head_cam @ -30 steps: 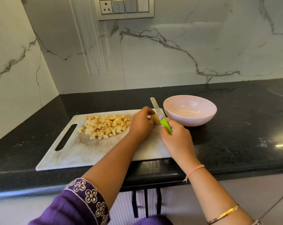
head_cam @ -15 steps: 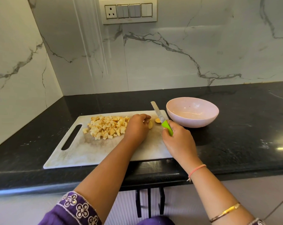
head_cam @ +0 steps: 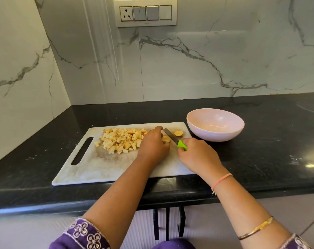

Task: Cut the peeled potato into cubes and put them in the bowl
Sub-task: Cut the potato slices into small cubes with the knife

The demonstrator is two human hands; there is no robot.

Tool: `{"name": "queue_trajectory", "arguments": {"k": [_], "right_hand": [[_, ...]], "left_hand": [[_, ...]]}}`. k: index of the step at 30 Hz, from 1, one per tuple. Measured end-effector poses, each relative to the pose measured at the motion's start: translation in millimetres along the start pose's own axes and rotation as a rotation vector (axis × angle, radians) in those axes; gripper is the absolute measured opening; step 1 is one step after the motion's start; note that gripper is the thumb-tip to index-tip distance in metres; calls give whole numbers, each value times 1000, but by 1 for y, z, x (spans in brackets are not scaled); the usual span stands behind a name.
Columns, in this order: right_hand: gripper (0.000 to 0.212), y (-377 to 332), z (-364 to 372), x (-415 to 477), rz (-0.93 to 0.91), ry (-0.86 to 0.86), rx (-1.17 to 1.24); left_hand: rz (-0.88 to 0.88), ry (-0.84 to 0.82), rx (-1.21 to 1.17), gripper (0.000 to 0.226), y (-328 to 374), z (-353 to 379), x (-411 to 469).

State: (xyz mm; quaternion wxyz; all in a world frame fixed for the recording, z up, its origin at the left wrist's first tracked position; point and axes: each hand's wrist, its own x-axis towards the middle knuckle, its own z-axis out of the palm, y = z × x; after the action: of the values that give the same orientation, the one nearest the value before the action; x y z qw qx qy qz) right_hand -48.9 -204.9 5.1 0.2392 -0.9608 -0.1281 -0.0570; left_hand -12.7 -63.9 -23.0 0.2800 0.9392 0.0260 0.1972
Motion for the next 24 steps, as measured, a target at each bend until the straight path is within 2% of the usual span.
{"name": "queue_trajectory", "arguments": {"k": [5, 9, 12, 14, 21, 24], "right_hand": [[23, -10, -6, -1, 5, -49, -108], [11, -25, -14, -3, -32, -68, -216], [10, -33, -20, -6, -70, -90, -256], [7, -34, -23, -10, -80, -90, -271], [14, -24, -25, -31, -113, -68, -360], [9, -24, -28, -39, -129, -53, -364]], "left_hand": [[-20, 10, -29, 47, 1, 2, 0], [-41, 26, -31, 43, -1, 2, 2], [-63, 34, -21, 40, -1, 3, 4], [-74, 33, -17, 39, -1, 3, 4], [-103, 24, -25, 39, 1, 4, 2], [-96, 28, -27, 39, 2, 4, 2]]}}
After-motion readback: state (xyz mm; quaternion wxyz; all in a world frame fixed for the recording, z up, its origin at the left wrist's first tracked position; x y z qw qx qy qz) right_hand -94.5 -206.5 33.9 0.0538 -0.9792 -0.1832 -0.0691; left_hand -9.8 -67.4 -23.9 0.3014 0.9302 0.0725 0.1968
